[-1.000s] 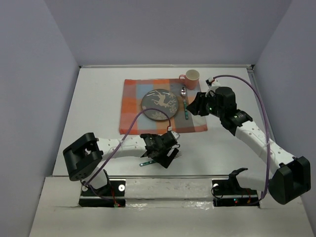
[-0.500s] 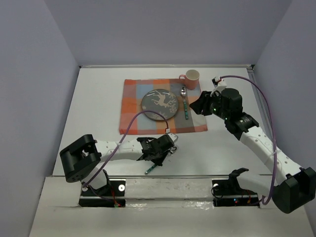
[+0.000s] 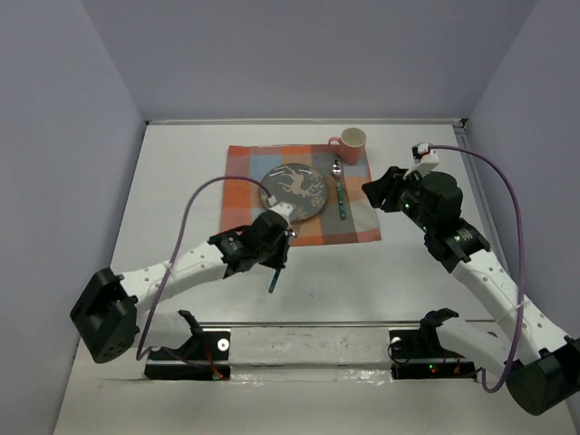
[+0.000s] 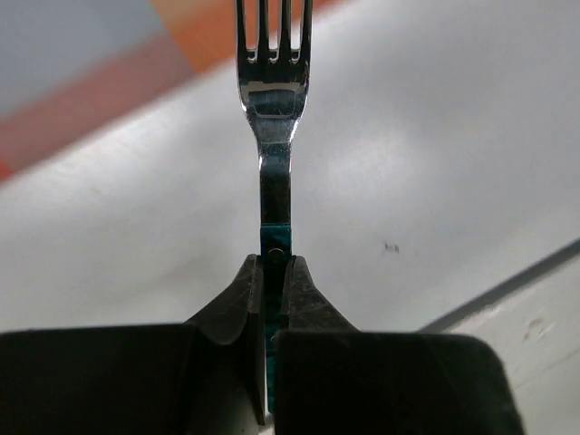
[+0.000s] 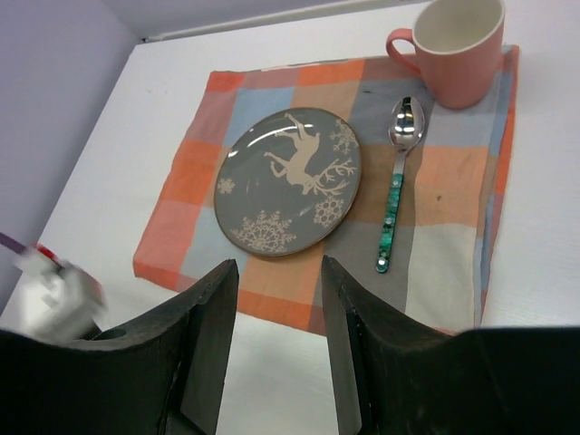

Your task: Set the dinner table for one person

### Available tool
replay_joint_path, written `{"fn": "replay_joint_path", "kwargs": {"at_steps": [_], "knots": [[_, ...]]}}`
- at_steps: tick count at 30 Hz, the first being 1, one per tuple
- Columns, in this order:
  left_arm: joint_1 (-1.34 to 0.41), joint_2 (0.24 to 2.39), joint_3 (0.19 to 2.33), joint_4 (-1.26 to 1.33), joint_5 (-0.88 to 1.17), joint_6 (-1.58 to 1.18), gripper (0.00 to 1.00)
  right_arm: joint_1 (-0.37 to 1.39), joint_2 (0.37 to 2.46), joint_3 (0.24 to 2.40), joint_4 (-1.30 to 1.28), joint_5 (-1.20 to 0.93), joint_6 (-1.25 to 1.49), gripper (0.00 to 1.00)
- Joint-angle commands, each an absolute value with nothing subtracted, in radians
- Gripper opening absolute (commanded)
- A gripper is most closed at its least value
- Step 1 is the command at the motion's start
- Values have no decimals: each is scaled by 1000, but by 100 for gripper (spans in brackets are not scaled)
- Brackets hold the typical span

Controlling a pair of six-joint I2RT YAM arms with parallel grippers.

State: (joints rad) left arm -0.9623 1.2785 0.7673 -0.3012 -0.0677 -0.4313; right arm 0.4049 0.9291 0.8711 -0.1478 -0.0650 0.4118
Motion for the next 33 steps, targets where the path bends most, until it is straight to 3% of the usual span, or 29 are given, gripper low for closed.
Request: {"fn": "replay_joint_path", "kwargs": {"at_steps": [1,6,14,22,33], "knots": [[-747,1193,909,-204,-136,-362,0,399,962,850,-69,-47,423,47],[-541,1363,1087,-193,-149,-238,0,399,1005,833,-32,-58,433,47],[-364,1699,1288,-175,-127,-201,0,399,1026,813,-17,-63,434,47],[-328,1896,1440,-216,-161,-183,0,399,1035,810,-14,-63,431,47],[-318,1970,1424,-245,-140,-198,0,399,1043,811,-12,-69,431,47]]}}
